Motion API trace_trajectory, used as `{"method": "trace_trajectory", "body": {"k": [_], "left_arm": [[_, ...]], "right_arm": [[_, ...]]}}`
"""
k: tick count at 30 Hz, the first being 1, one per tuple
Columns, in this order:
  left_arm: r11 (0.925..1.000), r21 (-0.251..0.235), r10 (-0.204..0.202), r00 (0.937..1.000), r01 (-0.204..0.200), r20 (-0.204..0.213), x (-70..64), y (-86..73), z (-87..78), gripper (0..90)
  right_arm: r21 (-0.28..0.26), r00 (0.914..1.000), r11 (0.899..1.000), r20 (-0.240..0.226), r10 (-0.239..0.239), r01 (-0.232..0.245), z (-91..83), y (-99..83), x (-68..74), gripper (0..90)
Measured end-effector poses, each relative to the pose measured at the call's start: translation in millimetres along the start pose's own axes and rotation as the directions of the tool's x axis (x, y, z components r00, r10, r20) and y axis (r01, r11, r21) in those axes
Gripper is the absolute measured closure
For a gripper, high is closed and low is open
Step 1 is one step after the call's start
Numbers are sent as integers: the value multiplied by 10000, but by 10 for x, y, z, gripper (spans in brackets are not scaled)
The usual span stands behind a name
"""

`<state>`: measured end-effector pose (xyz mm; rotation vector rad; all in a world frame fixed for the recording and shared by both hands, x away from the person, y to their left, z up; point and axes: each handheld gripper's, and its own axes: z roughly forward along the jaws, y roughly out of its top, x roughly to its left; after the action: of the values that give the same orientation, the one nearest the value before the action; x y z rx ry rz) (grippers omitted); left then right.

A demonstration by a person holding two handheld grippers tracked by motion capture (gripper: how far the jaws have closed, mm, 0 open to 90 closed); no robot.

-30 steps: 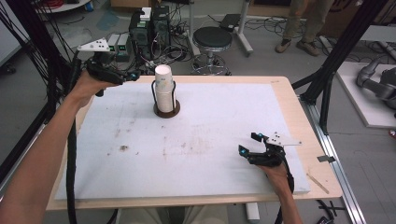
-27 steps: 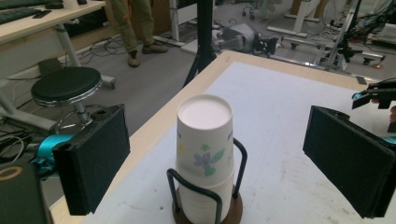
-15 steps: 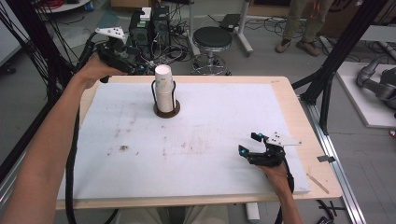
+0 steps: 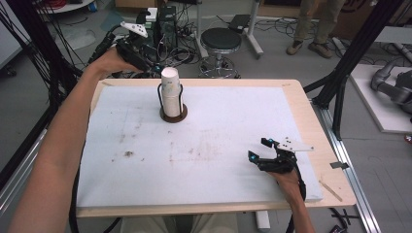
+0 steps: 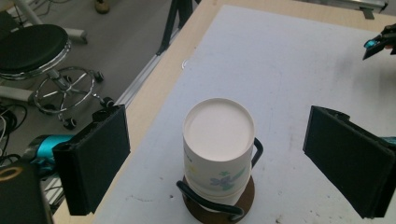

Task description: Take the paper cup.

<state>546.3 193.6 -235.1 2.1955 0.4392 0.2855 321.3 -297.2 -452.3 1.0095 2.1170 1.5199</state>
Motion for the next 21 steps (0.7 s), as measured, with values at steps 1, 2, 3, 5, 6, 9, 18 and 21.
{"method": "trace_trajectory", "body": {"k": [1,2,3,5,6,9,18,21], "left_arm": [[9997,221,88,10000,-87,-18,-3,29,13,73],[9997,221,88,10000,-87,-18,-3,29,13,72],[9987,468,182,9998,-181,-5,0,87,34,72],[9983,531,254,9997,-254,5,0,120,48,73],[9957,844,392,9992,-388,-30,1,172,73,73],[9902,1274,570,9984,-564,-13,-2,254,122,75],[9611,2611,948,9955,-899,-64,-19,290,321,115],[9581,2725,910,9958,-880,16,-25,281,375,115]], "right_arm": [[-19,10000,10000,13,-12,12,1,0,-2,173],[-2,10000,10000,3,7,-7,0,0,0,173],[-2,10000,10000,6,-1,1,-2,0,1,172],[-38,10000,10000,15,-27,28,1,-1,2,173],[-33,10000,10000,16,-28,28,2,-1,2,173],[-31,10000,10000,12,5,-5,-1,-1,3,172],[-1,10000,10000,1,5,-5,1,-1,1,172],[17,10000,10000,27,-10,10,0,0,4,173]]}}
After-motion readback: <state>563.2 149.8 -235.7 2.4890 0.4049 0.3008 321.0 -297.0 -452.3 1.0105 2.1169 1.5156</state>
